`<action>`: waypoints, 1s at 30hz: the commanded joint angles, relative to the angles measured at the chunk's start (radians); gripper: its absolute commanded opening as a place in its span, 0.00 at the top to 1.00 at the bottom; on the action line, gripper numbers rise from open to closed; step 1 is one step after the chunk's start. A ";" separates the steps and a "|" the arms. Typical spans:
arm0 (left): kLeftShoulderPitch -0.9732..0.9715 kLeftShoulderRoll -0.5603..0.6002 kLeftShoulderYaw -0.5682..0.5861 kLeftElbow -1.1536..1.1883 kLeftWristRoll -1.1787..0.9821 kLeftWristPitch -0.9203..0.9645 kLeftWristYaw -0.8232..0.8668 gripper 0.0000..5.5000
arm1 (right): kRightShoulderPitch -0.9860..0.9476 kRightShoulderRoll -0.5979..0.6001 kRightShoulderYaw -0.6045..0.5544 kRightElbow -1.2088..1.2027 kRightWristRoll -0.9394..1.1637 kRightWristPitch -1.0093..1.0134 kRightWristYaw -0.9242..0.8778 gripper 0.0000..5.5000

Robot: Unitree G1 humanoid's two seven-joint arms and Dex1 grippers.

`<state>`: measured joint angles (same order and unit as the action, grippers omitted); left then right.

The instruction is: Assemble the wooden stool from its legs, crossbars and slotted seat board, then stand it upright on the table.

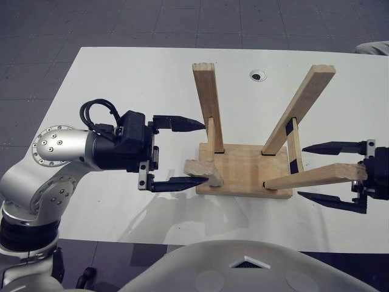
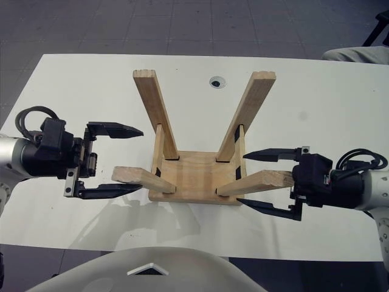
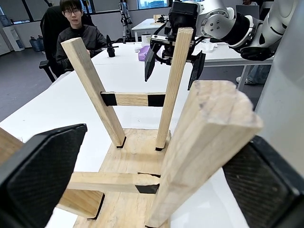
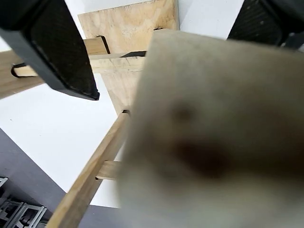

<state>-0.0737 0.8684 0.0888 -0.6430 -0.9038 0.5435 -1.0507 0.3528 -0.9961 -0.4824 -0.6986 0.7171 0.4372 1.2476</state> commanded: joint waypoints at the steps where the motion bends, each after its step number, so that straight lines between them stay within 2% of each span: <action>1: 0.010 -0.001 0.008 -0.011 -0.004 0.008 0.003 0.24 | -0.016 -0.025 0.005 -0.014 0.017 0.023 0.000 0.38; 14: 0.067 0.005 -0.006 -0.024 0.033 -0.032 -0.060 0.61 | -0.093 -0.024 0.056 -0.021 0.050 0.041 -0.016 0.81; 20: 0.083 0.011 -0.011 -0.038 0.023 -0.029 -0.081 0.77 | -0.102 -0.015 0.078 -0.021 0.049 0.039 -0.019 0.81; 30: 0.088 0.014 -0.019 -0.057 0.006 -0.021 -0.093 0.78 | -0.102 0.009 0.159 -0.029 0.023 -0.003 -0.018 0.81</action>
<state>0.0039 0.8724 0.0842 -0.6787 -0.8796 0.5071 -1.1217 0.2447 -0.9937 -0.3564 -0.7159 0.7535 0.4342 1.2332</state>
